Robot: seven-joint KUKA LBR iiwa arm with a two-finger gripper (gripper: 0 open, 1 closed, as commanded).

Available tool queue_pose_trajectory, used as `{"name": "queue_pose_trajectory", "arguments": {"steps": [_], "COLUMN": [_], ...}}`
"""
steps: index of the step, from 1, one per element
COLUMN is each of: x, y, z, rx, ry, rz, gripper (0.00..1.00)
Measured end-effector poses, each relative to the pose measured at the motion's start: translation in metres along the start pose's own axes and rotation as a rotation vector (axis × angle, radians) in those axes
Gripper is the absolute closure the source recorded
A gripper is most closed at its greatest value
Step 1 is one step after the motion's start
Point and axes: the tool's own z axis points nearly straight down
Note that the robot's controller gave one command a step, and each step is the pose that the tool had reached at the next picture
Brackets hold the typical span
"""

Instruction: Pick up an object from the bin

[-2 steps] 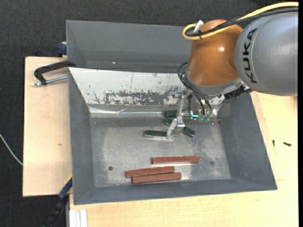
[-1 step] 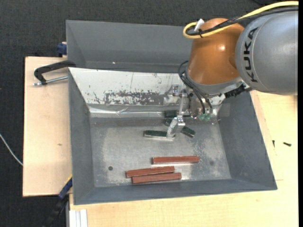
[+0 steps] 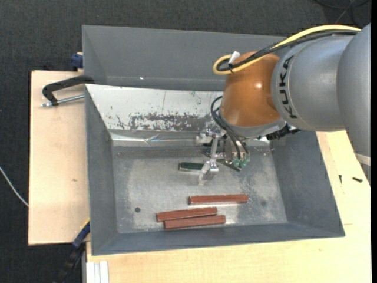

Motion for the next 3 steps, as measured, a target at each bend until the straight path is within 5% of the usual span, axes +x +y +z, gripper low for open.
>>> {"name": "queue_pose_trajectory", "arguments": {"steps": [1, 2, 3], "x": [0.003, 0.006, 0.002], "y": [-0.001, 0.003, 0.0], "z": [0.035, -0.003, 0.034], "rx": [0.001, 0.0, 0.002], "ry": [0.007, -0.002, 0.005], "rz": [0.004, 0.105, 0.003], "gripper": [0.0, 0.0, 0.0]}}
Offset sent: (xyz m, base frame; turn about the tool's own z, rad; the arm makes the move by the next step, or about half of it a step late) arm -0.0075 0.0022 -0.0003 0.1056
